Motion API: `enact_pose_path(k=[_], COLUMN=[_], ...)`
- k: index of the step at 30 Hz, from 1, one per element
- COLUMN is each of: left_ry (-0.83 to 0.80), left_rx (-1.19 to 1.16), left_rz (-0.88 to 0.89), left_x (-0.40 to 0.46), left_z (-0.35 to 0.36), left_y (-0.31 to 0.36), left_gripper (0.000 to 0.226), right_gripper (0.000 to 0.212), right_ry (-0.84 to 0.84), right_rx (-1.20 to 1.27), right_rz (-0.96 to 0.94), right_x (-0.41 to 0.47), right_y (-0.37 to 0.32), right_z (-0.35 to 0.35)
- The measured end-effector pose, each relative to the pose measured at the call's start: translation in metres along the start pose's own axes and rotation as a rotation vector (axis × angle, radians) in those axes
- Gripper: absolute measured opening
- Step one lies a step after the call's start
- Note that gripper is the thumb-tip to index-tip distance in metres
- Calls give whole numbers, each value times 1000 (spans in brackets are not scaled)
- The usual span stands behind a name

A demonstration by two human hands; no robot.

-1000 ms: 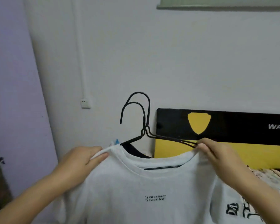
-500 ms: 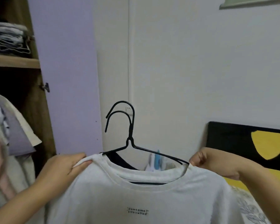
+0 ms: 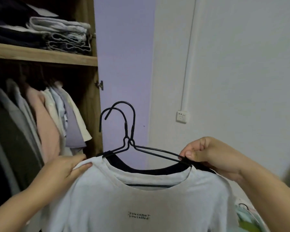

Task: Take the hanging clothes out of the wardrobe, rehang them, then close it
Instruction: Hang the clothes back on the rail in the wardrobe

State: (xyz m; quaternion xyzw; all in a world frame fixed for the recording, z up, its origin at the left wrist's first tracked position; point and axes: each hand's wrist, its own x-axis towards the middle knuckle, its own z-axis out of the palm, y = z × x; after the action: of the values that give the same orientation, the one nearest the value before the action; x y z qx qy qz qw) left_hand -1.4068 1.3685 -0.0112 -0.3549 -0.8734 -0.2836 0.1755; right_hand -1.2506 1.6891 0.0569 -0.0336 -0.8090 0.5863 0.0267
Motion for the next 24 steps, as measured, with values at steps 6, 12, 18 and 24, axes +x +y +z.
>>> enact_pose_path(k=[6,12,18,24], left_ry=[22,13,66,157], left_rx=[80,172,281,-239], left_rz=[-154,-305,-431,-329], left_x=[16,43,74,149], left_z=[7,20,36,60], left_y=[3,-10,-23,4], left_gripper=[36,31,31,29], right_gripper=[36,19,35,41], right_ry=[-250,-328,-187,-210], right_rx=[-267,-145,-133,-354], right_rz=[-130,-155,-111,-98], right_x=[61,111,160,204], right_y=[3,24,37,28], right_z=[-7,-6,7,55])
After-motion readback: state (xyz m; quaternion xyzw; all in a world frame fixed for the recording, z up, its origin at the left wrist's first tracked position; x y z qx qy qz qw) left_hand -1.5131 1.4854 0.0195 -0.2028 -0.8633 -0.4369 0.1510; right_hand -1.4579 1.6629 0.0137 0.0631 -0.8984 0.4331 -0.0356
